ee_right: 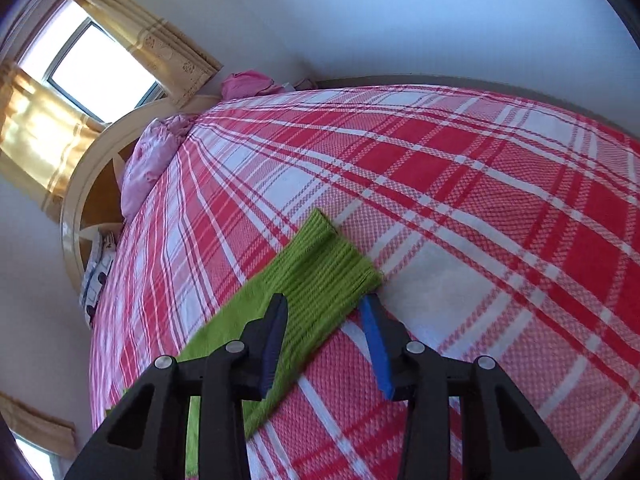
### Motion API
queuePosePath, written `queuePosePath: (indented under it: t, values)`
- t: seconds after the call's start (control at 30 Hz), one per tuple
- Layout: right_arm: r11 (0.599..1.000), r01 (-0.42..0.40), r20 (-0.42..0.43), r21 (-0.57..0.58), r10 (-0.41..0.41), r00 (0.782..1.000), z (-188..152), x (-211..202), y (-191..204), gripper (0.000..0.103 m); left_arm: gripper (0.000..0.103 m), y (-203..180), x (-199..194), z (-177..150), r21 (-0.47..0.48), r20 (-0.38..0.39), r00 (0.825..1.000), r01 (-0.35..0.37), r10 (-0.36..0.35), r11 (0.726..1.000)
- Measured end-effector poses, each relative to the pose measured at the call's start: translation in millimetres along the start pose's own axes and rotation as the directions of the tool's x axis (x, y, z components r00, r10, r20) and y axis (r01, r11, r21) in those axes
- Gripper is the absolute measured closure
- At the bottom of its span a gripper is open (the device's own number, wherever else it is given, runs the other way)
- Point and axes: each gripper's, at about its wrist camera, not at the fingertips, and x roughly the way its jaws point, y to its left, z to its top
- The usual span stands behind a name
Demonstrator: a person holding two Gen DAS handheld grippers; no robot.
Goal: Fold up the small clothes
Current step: 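Reach the right gripper to the sleeve cuff nearest it and grasp it, then lift the held sleeve and carry it across the sweater body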
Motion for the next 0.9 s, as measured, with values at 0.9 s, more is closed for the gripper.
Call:
queuePosePath:
  t: [0.9]
  values:
    - [0.930, -0.203, 0.068, -0.306, 0.234, 0.970, -25.7, -76.4, 160.2, 0.096, 0.000, 8.7, -12.7, -5.3, -0.065, 0.078, 0.997, 0.017, -0.012, 0.998]
